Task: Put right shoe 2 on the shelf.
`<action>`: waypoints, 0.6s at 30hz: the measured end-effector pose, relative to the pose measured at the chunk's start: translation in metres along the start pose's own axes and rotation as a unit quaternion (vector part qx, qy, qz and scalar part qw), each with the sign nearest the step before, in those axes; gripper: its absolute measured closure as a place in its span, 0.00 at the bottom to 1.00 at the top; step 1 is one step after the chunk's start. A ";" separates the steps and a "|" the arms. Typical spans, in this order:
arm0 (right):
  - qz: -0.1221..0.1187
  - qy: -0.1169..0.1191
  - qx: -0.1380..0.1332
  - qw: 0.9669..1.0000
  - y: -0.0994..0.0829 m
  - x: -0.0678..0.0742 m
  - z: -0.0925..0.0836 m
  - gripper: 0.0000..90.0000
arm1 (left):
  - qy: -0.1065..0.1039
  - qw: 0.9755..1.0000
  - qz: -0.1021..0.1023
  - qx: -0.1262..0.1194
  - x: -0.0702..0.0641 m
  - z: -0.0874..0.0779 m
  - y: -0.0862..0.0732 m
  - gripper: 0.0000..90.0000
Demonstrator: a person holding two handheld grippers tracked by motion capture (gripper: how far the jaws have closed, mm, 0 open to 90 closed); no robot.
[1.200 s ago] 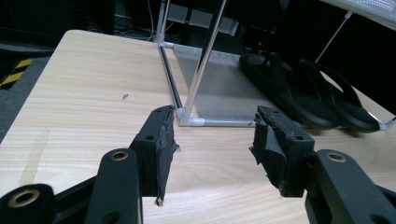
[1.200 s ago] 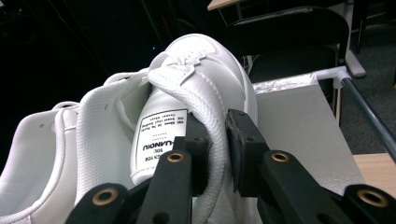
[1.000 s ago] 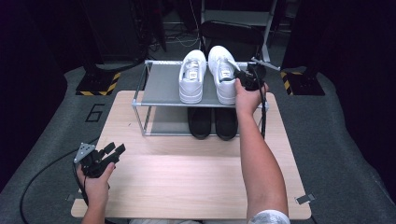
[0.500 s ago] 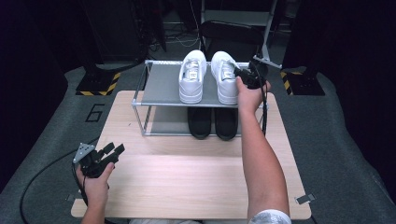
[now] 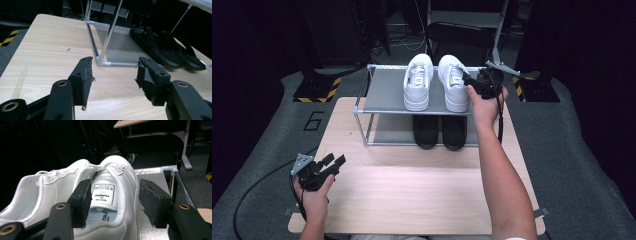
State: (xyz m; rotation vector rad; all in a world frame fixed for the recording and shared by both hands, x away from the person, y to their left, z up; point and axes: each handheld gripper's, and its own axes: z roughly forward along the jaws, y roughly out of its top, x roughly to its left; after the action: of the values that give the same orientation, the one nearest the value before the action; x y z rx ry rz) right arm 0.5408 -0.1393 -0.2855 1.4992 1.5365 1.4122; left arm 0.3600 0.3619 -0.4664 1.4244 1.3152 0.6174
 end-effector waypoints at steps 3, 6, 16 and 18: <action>-0.005 0.013 -0.009 1.000 0.000 0.000 -0.012 0.45 | 0.001 1.000 0.004 0.004 -0.001 0.001 -0.001 0.50; -0.024 0.015 -0.021 0.999 -0.001 0.001 -0.027 0.44 | 0.002 1.000 0.003 0.003 -0.001 0.001 -0.001 0.50; -0.044 0.059 -0.027 0.997 -0.018 0.001 -0.072 0.42 | 0.005 1.000 0.004 0.007 0.000 0.001 -0.002 0.50; -0.047 0.077 -0.027 0.996 -0.022 0.003 -0.081 0.41 | 0.006 1.000 0.005 0.007 -0.001 0.002 -0.002 0.50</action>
State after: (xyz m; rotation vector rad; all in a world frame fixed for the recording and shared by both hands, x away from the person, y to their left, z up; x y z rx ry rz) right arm 0.4587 -0.1558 -0.2822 1.2944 1.6245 1.5301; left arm 0.3607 0.3603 -0.4685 1.4405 1.3239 0.6249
